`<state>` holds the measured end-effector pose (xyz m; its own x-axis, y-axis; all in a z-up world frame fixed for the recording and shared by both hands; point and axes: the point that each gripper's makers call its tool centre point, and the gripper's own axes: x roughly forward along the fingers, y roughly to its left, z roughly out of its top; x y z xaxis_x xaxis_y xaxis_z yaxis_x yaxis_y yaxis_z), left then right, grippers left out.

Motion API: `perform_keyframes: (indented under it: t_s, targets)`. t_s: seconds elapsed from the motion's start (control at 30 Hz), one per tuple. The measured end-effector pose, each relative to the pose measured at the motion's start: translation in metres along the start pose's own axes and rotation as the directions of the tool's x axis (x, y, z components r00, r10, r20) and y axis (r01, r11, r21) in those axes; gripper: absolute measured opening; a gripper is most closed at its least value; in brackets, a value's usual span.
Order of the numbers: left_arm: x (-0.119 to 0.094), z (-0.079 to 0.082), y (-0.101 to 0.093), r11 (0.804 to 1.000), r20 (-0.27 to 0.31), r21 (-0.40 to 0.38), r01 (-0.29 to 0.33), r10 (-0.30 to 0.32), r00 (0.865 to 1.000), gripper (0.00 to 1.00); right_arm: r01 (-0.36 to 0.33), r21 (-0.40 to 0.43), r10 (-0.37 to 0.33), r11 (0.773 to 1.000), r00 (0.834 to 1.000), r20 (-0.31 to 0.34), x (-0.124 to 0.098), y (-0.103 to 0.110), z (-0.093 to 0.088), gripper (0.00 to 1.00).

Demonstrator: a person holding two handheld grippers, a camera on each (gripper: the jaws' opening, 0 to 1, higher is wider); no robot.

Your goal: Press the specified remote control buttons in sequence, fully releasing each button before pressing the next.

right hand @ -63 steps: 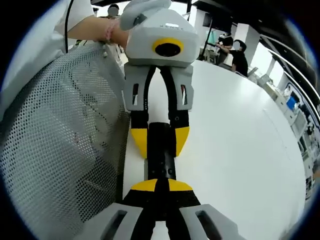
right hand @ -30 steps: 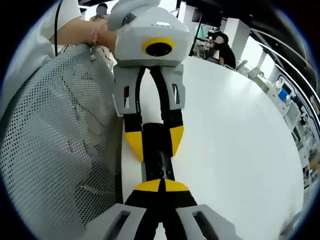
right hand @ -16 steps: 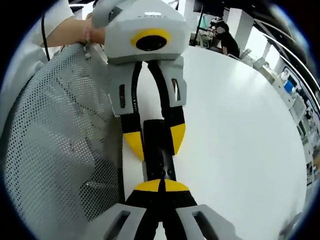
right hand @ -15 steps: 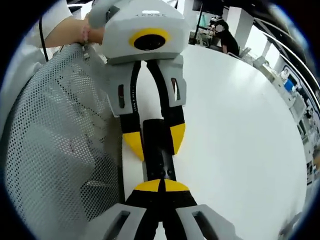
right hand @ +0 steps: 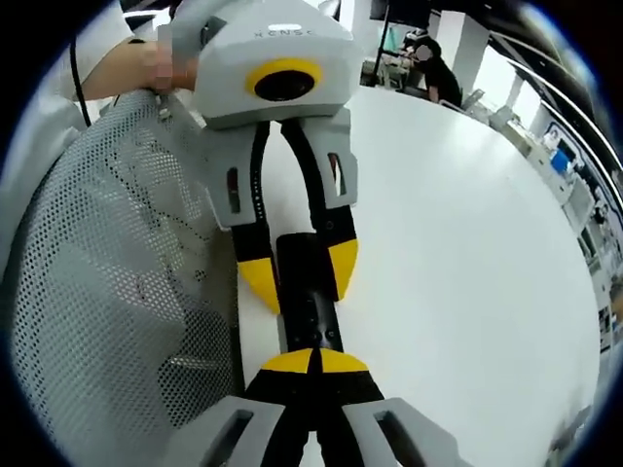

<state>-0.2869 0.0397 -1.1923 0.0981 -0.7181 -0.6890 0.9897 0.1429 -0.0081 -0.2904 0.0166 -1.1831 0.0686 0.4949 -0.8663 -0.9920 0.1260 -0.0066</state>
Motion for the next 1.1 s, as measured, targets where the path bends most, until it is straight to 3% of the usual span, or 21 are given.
perform_keyframes:
  t_s: [0.2, 0.47, 0.7, 0.93, 1.1]
  targets:
    - [0.0003, -0.0005, 0.0001, 1.000, 0.001, 0.000, 0.001, -0.001, 1.000, 0.25, -0.034, 0.028, 0.034, 0.999, 0.999, 0.000, -0.0004, -0.0003, -0.0007, 0.00]
    - [0.0009, -0.0005, 0.0001, 1.000, 0.002, -0.001, 0.001, -0.001, 1.000, 0.25, -0.019, 0.029, 0.020, 0.999, 1.000, -0.023, -0.0035, -0.0011, -0.0093, 0.00]
    - [0.0016, -0.0002, -0.0003, 1.000, -0.003, 0.000, 0.001, -0.001, 1.000, 0.25, 0.009, -0.082, -0.020, 0.997, 0.990, -0.140, -0.0004, -0.0011, -0.0089, 0.00]
    - [0.0014, 0.0006, -0.0007, 1.000, 0.000, 0.003, 0.006, -0.006, 1.000, 0.25, -0.024, -0.023, 0.021, 0.999, 0.992, -0.124, -0.0010, -0.0027, -0.0095, 0.00]
    - [0.0012, 0.0004, -0.0006, 1.000, 0.006, -0.003, 0.004, -0.004, 1.000, 0.25, -0.012, -0.047, 0.007, 0.999, 0.995, -0.099, -0.0014, -0.0011, -0.0096, 0.00]
